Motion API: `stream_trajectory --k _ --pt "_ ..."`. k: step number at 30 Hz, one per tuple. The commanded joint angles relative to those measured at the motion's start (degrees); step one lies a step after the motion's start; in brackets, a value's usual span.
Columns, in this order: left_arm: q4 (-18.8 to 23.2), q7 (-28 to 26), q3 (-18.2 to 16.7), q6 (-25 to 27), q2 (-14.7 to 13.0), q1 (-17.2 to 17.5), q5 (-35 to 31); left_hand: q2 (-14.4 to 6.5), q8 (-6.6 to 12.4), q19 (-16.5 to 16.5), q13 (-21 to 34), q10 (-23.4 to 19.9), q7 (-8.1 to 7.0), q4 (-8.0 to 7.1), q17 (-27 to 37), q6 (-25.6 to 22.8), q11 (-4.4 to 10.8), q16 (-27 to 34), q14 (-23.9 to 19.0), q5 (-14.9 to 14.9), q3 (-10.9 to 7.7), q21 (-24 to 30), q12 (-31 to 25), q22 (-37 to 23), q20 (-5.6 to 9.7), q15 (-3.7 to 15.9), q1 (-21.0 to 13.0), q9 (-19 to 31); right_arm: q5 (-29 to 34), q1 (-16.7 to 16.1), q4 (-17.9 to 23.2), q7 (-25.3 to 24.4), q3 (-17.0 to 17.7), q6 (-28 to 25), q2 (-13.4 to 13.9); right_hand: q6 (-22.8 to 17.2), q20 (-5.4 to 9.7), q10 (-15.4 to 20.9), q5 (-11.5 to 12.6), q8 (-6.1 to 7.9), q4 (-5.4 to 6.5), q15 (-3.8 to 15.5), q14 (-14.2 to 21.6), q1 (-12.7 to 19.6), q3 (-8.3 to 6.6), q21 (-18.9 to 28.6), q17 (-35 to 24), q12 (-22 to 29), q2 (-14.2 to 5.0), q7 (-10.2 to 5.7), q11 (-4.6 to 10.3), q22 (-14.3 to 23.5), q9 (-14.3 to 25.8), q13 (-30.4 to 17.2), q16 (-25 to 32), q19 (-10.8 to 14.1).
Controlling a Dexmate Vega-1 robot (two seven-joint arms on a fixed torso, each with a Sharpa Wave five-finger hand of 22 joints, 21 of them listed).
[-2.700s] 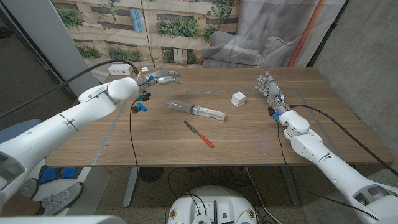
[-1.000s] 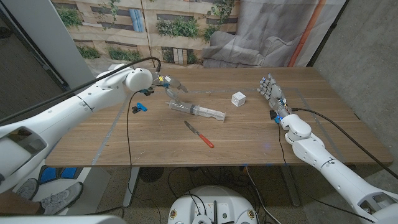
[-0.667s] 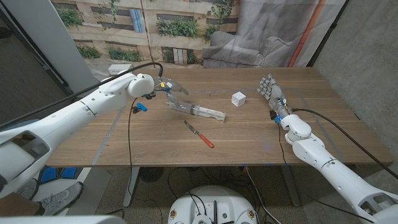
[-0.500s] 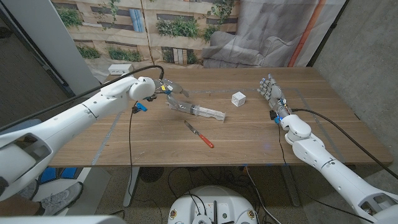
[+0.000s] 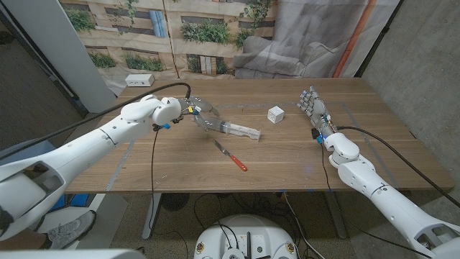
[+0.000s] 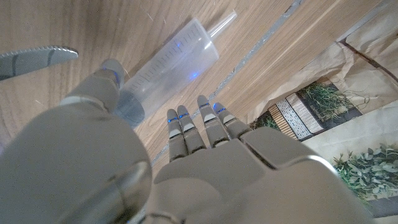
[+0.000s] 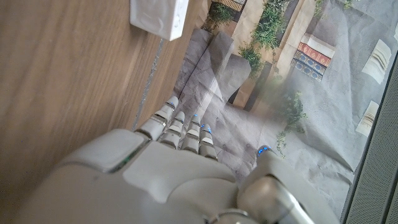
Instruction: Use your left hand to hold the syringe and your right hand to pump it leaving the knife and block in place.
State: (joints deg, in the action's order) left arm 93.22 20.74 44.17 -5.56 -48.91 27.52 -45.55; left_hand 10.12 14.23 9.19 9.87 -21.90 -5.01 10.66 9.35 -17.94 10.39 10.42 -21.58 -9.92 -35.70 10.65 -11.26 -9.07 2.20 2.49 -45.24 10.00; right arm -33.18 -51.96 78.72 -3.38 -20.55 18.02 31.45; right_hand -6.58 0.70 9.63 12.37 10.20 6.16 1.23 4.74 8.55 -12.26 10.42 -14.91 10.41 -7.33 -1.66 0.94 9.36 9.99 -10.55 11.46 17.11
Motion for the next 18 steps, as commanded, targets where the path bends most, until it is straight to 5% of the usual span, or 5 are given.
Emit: stream_trajectory --k 1,5,18 --pt "-2.15 -3.17 1.14 0.69 1.69 0.49 -1.44 -0.06 0.62 1.53 0.01 -1.97 -1.25 -0.03 0.01 -1.45 0.48 0.32 -1.80 0.02 1.27 0.05 -0.17 -0.21 7.26 8.76 -1.88 0.16 -0.18 0.23 -0.53 0.41 -0.19 -0.10 -0.18 -0.30 -0.36 0.23 -0.03 0.58 -0.29 -0.08 0.48 -0.23 -0.50 0.15 -0.11 0.57 0.38 -0.41 0.24 0.18 0.12 -0.06 0.32 0.23" --pt "-2.64 -3.61 1.54 0.80 2.03 0.43 -1.54 -0.33 0.28 2.50 -0.01 -3.22 -3.06 -0.13 0.03 -1.52 0.51 0.27 -2.83 -0.09 2.19 0.12 -0.11 -0.22 7.63 9.11 -3.03 0.13 -0.20 0.11 -0.46 0.35 -0.16 -0.09 -0.14 -0.31 -0.43 0.22 -0.03 0.57 -0.33 -0.14 0.52 -0.25 -0.58 0.14 -0.04 0.56 0.35 -0.45 0.29 0.19 0.12 -0.06 0.33 0.17" --pt "-4.16 -5.96 2.74 2.31 3.47 0.37 -2.11 -1.94 0.31 7.19 -0.03 -10.66 -4.79 -0.65 0.28 -7.04 1.08 0.61 -9.68 -0.52 6.76 0.38 -0.24 -0.29 9.02 9.77 -7.46 0.18 -0.48 0.45 -1.00 1.14 -0.23 -0.09 -0.09 -0.51 -0.84 0.29 -0.05 0.63 -0.42 -0.27 0.63 -0.36 -0.75 0.15 0.15 0.57 0.34 -0.61 0.35 0.20 0.12 -0.07 0.37 0.10"
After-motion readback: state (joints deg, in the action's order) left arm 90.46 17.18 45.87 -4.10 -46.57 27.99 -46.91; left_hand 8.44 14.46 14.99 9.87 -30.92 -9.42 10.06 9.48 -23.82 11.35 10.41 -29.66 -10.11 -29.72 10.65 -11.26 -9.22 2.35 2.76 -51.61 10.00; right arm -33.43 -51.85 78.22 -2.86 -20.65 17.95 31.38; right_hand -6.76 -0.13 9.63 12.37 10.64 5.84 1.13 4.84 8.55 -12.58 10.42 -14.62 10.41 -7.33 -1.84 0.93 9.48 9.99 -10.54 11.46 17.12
